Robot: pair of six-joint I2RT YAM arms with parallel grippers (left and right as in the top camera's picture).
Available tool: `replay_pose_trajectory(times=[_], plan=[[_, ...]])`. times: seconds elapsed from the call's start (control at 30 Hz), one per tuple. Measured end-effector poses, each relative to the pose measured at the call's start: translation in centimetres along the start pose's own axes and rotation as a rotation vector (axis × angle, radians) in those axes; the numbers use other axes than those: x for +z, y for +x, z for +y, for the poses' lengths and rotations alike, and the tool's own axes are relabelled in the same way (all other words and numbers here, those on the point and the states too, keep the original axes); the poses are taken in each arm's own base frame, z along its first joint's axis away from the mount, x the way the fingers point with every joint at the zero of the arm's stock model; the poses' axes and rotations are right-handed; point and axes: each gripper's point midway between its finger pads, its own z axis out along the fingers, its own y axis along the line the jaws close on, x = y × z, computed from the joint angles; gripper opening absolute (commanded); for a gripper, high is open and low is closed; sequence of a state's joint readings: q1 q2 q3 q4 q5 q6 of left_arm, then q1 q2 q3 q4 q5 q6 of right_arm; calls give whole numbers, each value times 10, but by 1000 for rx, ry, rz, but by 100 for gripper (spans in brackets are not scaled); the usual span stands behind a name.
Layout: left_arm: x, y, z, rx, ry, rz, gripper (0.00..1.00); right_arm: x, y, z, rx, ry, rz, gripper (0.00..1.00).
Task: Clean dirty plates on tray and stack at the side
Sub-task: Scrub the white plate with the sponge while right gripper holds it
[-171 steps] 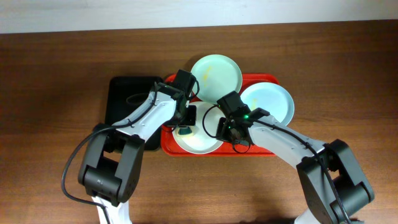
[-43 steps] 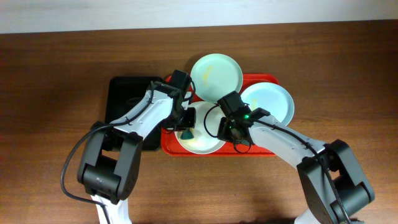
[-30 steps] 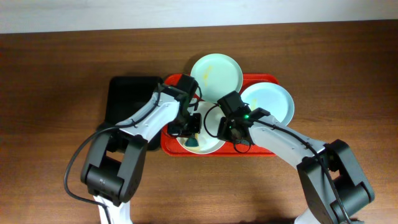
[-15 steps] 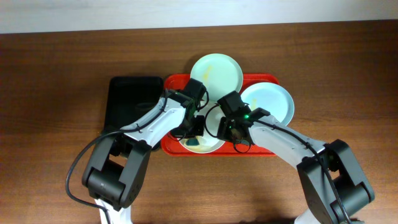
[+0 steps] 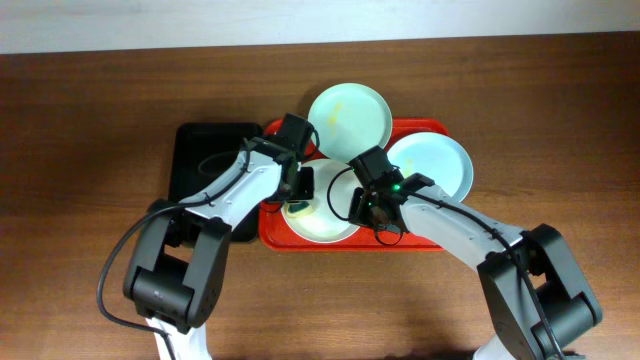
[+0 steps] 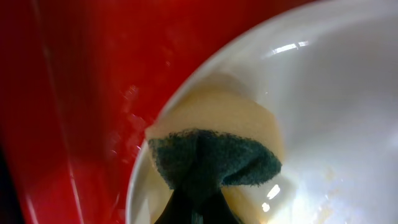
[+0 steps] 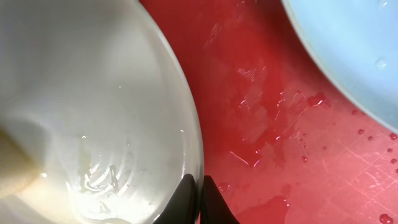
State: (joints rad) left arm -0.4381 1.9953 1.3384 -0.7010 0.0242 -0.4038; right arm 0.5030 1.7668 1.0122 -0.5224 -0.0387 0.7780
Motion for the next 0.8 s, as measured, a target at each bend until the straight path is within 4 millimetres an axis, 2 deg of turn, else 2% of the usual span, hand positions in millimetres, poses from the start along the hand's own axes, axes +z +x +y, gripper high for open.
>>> replay_pose_trajectory(times=[0.5, 0.8], plan=[[1, -10, -2, 15, 18, -40, 0, 0, 1, 1, 0, -5, 4, 4], [6, -5, -19, 57, 27, -41, 0, 0, 1, 1, 0, -4, 5, 4]])
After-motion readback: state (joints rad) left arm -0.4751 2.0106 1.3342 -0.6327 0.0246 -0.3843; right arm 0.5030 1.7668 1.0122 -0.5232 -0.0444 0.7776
